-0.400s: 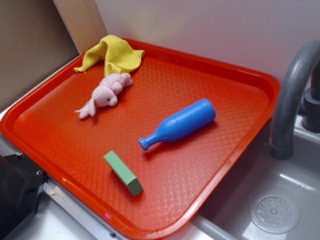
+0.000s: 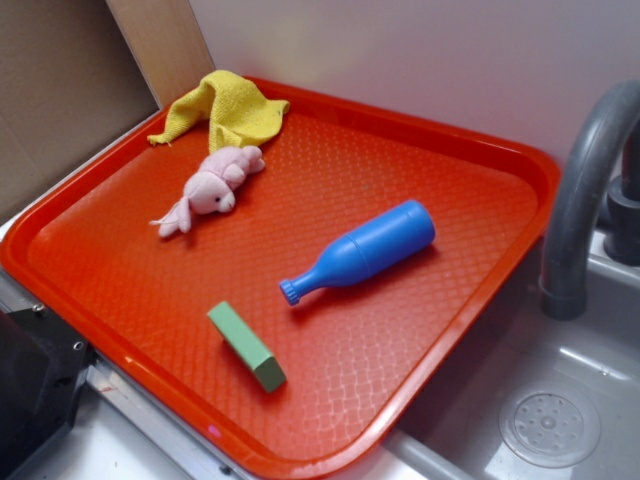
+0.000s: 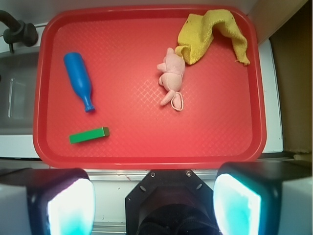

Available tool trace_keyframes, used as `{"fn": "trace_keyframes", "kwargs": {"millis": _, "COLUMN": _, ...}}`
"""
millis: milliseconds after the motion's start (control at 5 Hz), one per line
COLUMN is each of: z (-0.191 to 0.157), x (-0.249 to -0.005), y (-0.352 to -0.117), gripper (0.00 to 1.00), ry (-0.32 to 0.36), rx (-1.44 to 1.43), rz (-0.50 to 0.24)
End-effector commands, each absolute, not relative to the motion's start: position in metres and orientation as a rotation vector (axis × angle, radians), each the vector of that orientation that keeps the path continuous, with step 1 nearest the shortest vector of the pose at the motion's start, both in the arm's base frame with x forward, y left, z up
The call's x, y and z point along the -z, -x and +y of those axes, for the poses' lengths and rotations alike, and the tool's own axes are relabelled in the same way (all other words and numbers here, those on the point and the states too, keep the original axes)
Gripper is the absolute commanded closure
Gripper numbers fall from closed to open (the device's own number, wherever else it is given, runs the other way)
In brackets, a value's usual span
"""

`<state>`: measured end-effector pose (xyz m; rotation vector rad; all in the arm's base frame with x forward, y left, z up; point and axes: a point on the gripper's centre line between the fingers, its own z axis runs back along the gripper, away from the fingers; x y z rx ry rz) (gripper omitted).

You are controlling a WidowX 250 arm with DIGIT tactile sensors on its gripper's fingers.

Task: Grab the blue bottle.

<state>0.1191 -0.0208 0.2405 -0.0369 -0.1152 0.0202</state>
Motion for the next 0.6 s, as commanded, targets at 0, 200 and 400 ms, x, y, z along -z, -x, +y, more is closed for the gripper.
{"fn": "trace_keyframes", "kwargs": {"millis": 0, "z": -0.074, "x": -0.226, "y": -0.179, "gripper": 0.00, "ry": 0.021, "rx": 0.010, "rz": -0.166}}
{"fn": "trace_keyframes", "kwargs": {"millis": 200, "z": -0.092, "x": -0.209, "y": -0.203, "gripper": 0.00, "ry": 0.049, "rx": 0.086, "rz": -0.201}}
{"fn": "trace_keyframes", "kwargs": {"millis": 400, "z": -0.114, "x": -0.170, "y": -0.226, "gripper": 0.00, "ry": -0.043, "rx": 0.117, "rz": -0.188}}
